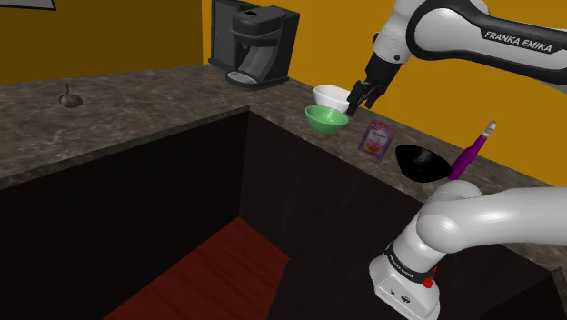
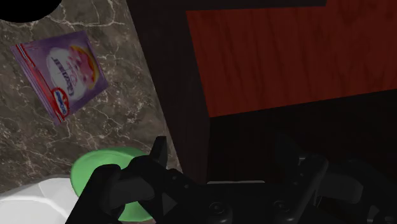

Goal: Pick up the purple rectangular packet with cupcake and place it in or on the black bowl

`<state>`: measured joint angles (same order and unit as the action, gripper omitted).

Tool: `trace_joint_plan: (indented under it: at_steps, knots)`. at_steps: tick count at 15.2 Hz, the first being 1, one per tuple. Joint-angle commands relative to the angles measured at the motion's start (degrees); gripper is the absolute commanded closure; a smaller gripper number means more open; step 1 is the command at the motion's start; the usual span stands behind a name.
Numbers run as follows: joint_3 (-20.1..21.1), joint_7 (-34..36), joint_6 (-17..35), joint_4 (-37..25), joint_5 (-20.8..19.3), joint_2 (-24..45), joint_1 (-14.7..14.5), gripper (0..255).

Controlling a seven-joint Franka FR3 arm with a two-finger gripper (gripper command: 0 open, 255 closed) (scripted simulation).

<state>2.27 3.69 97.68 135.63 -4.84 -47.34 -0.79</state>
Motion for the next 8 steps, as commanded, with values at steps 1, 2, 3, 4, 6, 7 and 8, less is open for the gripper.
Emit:
trace_joint_plan:
  at_steps: [1, 2, 3, 4, 6, 7, 8]
  knots:
    - [0.0, 0.0, 0.0, 0.0, 0.0, 0.0, 0.0, 0]
    - [-1.6, -2.0, 0.4, 0.8, -0.6, -0.4, 0.2, 0]
    - [-3.3, -3.9, 0.7, 1.4, -1.2, -0.8, 0.4, 0]
    - [-5.0, -5.9, 1.1, 2.0, -1.8, -1.0, 0.6, 0]
    - [-8.3, -9.8, 1.9, 2.9, -3.1, -1.1, 1.0, 0]
    - [-10.0, -11.8, 2.3, 3.2, -3.8, -1.0, 1.2, 0]
    - [-11.7, -13.8, 2.7, 3.4, -4.4, -0.8, 1.4, 0]
